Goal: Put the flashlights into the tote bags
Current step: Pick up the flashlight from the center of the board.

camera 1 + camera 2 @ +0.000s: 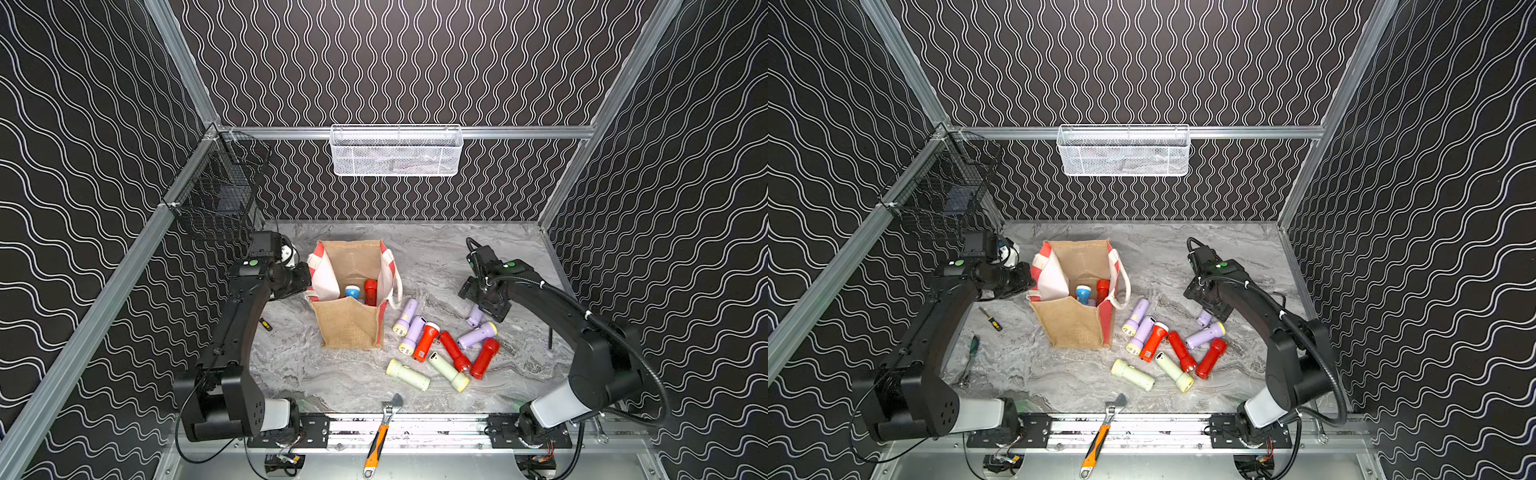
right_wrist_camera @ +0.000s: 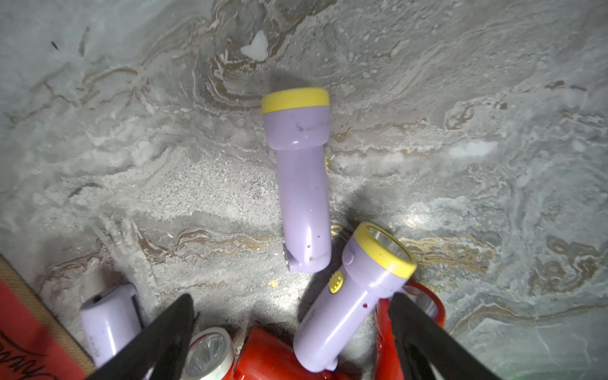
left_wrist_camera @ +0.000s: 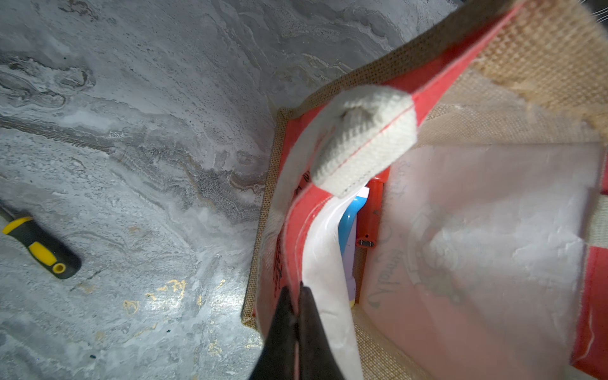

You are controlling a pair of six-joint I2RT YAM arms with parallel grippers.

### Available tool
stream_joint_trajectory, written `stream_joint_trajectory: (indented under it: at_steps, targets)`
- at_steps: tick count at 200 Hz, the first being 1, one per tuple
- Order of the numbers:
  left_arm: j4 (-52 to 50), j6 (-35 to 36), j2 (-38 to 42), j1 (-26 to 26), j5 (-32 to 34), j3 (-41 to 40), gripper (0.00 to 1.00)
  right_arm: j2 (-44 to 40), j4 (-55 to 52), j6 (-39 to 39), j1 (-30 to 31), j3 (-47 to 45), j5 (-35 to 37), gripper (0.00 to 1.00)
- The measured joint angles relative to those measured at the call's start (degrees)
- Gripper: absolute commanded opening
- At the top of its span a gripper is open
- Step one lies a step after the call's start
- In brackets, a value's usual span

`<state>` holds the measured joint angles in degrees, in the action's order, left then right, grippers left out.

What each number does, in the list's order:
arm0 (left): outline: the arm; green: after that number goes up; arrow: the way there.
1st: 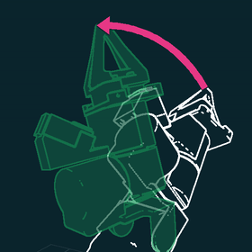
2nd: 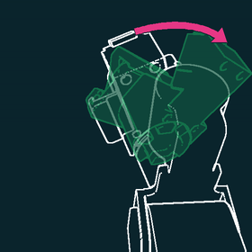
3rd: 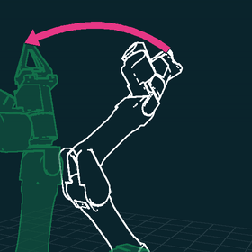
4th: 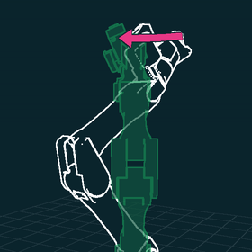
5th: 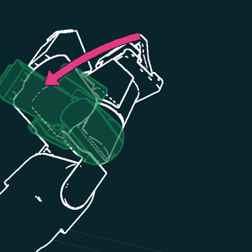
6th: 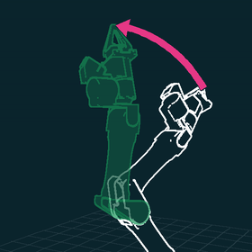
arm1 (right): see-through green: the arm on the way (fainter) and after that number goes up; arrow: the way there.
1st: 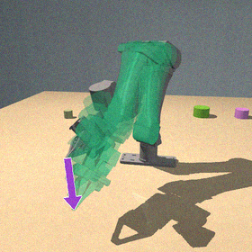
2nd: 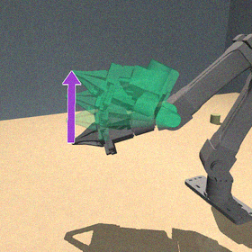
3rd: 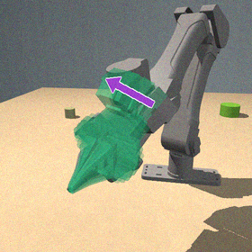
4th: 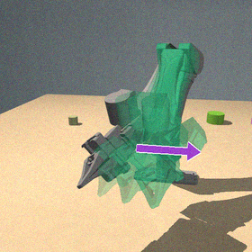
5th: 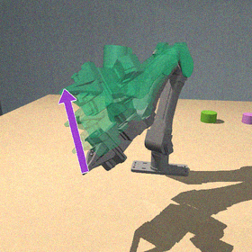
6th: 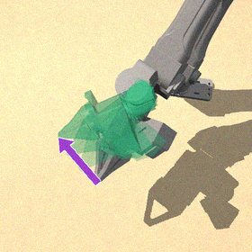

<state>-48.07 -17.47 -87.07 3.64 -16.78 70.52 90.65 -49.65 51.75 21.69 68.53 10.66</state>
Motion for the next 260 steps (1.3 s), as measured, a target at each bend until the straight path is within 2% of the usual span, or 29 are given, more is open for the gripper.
stream_joint_trajectory:
  at_steps: [28, 135, 208, 260]
  targets:
    - [0.0, 0.11, -0.44, 0.0, -0.02, 0.0, 0.06, 1.99, 0.46, -0.37, -0.39, -0.04, -1.2, 0.88]
    - [-0.02, 0.33, -1.57, 0.0, -0.17, -0.04, 0.06, 6.75, 7.21, -4.33, -4.13, -3.87, -4.48, 0.86]
    - [0.02, 0.33, -2.49, 0.0, -0.44, -0.04, 0.06, 9.29, 10.47, -4.87, -4.46, -4.76, -6.56, 0.77]
    - [0.02, 0.33, -2.58, 0.0, -0.44, -0.04, 0.06, 11.13, 11.04, -5.27, -4.55, -4.74, -6.4, 0.67]
